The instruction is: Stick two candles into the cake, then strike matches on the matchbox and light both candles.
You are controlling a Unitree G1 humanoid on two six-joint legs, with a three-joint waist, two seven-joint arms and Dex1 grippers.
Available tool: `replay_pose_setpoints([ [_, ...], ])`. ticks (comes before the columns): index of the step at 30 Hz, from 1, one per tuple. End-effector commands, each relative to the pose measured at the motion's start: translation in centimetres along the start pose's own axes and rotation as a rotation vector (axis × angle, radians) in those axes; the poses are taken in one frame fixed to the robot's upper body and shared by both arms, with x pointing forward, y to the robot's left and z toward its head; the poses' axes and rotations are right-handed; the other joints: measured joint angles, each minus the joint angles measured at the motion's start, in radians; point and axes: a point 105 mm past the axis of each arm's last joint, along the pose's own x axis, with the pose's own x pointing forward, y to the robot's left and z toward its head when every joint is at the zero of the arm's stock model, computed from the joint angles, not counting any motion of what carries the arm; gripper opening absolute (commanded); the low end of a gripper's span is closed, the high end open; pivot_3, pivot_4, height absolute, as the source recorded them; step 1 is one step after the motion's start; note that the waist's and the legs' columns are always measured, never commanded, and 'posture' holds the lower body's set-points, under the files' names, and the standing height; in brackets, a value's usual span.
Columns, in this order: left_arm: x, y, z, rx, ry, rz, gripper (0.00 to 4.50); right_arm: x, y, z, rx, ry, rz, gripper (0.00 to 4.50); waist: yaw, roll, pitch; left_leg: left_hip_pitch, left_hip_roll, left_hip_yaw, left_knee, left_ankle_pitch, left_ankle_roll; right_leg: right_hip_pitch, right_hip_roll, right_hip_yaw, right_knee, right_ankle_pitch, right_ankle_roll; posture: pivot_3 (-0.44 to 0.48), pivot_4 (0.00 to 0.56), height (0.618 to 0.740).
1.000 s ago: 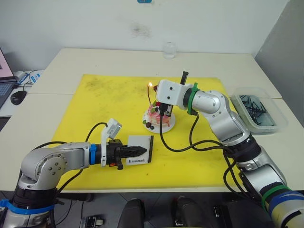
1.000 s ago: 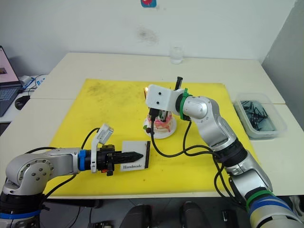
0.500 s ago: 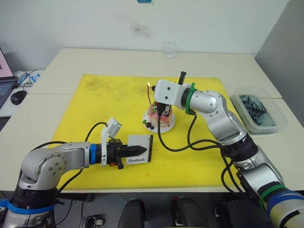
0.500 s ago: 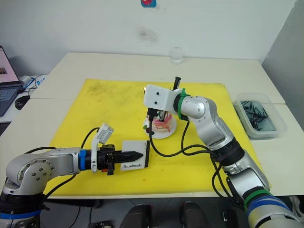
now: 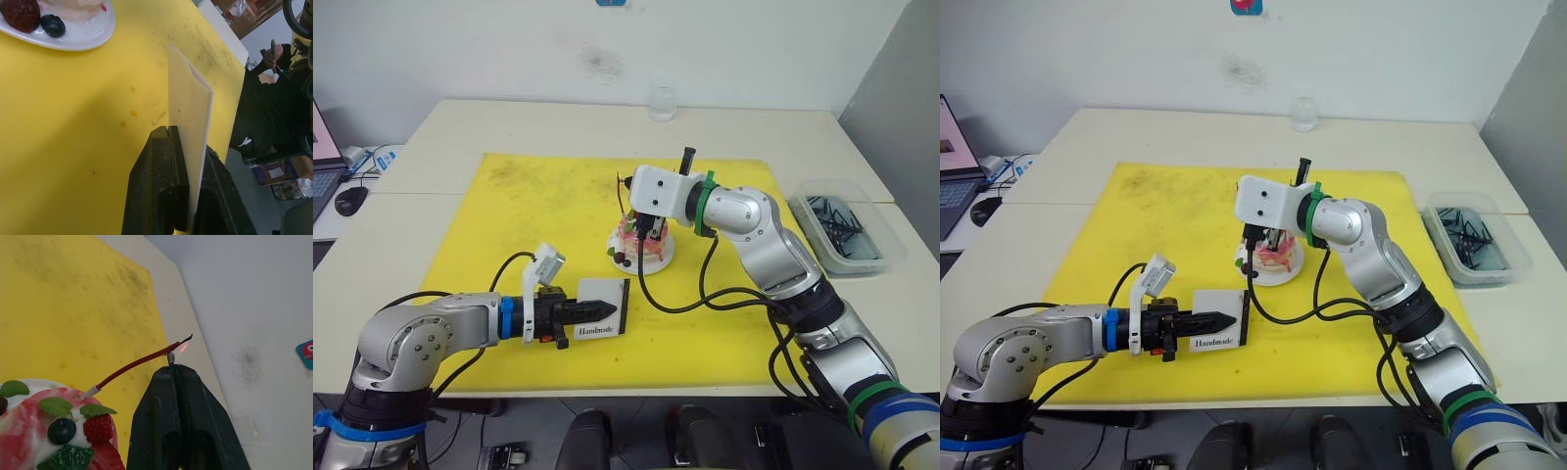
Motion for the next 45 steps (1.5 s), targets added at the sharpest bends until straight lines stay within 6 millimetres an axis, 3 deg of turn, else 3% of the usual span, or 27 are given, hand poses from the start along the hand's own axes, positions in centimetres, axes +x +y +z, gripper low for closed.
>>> replay_pose_setpoints([
  [1, 0.0, -0.7, 0.8, 0.046, -0.012, -0.018, 0.0, -0.5, -1.0, 1.2, -0.027, -0.038, -0.035, 0.03, 0.0, 0.0, 0.0, 0.0, 0.0, 0.0, 0.0, 0.0, 0.0, 0.0, 0.0, 0.0, 0.0, 0.0, 0.0, 0.0, 0.15, 0.74],
  [18, 0.1, -0.6, 0.8, 0.048, -0.007, -0.019, 0.0, -0.8, -1.3, 1.6, -0.023, -0.043, -0.045, 0.03, 0.0, 0.0, 0.0, 0.0, 0.0, 0.0, 0.0, 0.0, 0.0, 0.0, 0.0, 0.0, 0.0, 0.0, 0.0, 0.0, 0.15, 0.74],
  [33, 0.2, -0.5, 0.7, 0.051, -0.002, -0.024, 0.0, -1.7, -2.8, 2.1, 0.0, -0.05, -0.116, 0.03, 0.0, 0.0, 0.0, 0.0, 0.0, 0.0, 0.0, 0.0, 0.0, 0.0, 0.0, 0.0, 0.0, 0.0, 0.0, 0.0, 0.15, 0.74],
  [40, 0.4, -0.5, 0.7, 0.054, 0.0, -0.029, 0.0, -2.9, -6.0, 3.0, 0.043, -0.082, -0.234, 0.03, 0.0, 0.0, 0.0, 0.0, 0.0, 0.0, 0.0, 0.0, 0.0, 0.0, 0.0, 0.0, 0.0, 0.0, 0.0, 0.0, 0.15, 0.74],
  [45, 0.5, -0.6, 0.7, 0.052, -0.002, -0.035, 0.0, -5.6, -9.5, 2.5, 0.09, -0.069, -0.352, 0.03, 0.001, 0.0, 0.0, 0.0, 0.0, 0.0, 0.0, 0.0, 0.0, -0.001, 0.0, 0.0, 0.0, 0.0, 0.0, 0.0, 0.15, 0.74],
])
